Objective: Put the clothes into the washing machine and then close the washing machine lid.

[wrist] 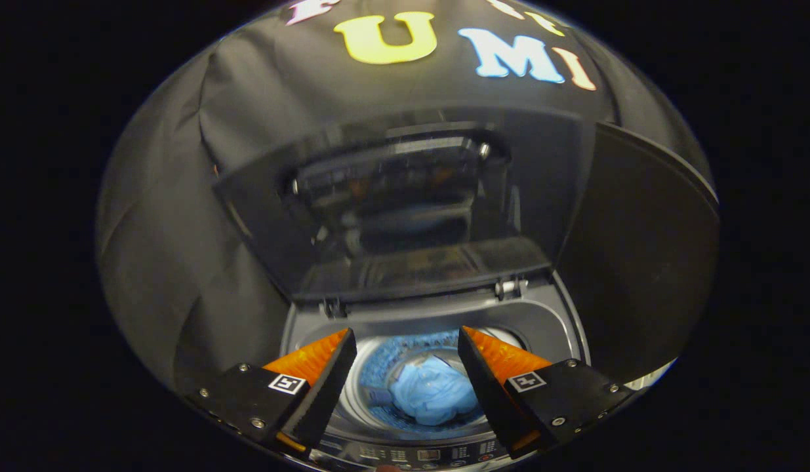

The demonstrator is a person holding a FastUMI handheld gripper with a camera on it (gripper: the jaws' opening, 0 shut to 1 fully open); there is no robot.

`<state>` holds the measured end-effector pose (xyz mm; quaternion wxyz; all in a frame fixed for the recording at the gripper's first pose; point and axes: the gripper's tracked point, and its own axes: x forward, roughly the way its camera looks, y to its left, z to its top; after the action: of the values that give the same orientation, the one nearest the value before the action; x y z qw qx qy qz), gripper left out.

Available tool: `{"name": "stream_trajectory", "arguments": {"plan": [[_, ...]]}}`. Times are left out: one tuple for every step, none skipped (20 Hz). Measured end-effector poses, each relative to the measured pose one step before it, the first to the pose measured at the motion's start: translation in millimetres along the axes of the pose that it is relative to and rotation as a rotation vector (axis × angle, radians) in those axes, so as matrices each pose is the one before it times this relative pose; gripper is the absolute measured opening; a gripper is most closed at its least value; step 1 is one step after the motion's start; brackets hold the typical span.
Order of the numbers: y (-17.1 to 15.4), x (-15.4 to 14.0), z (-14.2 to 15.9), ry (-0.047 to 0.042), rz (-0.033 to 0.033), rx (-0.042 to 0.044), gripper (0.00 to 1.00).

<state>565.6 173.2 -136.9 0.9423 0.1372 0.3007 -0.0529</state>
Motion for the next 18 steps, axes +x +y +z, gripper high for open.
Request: {"name": "stream_trajectory", "arguments": {"plan": [[1.38, -8.21, 22.06, -0.04806, -0.00174, 0.01917, 0.96], [0.31, -8.25, 20.32, -0.03706, -0.00452, 0.00710, 0.96], [-0.37, -6.98, 20.09, -0.03361, -0.00398, -0.00003, 0.96], [-0.11, -7.49, 17.66, -0.03615, -0.00811, -0.00013, 0.96], [0.79, -3.72, 20.02, -0.03156, -0.00449, -0.00094, 0.96], [0.20, 0.24, 17.40, -0.02578, -0.00563, -0.00270, 0.96], [0.62, -0.90, 15.25, -0.01926, -0.00197, -0.01091, 0.96], [-1.15, 0.14, 13.74, -0.01129, -0.00519, -0.01877, 0.96], [1.05, 3.57, 12.20, -0.00874, -0.00233, -0.01794, 0.96], [4.45, 5.20, 10.96, -0.00728, 0.00290, -0.00953, 0.96], [2.26, 8.86, 8.79, 0.00366, 0.00244, 0.00032, 0.96], [2.16, 11.97, 3.65, 0.01720, 0.00207, -0.00752, 0.96], [1.30, 11.93, 3.08, 0.02818, -0.00114, -0.01652, 0.96], [4.12, 11.31, 4.09, 0.02330, -0.00290, -0.02465, 0.96], [-0.47, 11.16, 4.49, 0.01986, -0.00640, -0.02906, 0.96], [-2.75, 5.89, -3.99, 0.01942, -0.00217, -0.01887, 0.96], [-1.93, 8.56, -0.61, 0.02657, 0.00070, -0.01395, 0.96], [-3.39, 8.65, -1.53, 0.02332, 0.00753, -0.00458, 0.96]]}}
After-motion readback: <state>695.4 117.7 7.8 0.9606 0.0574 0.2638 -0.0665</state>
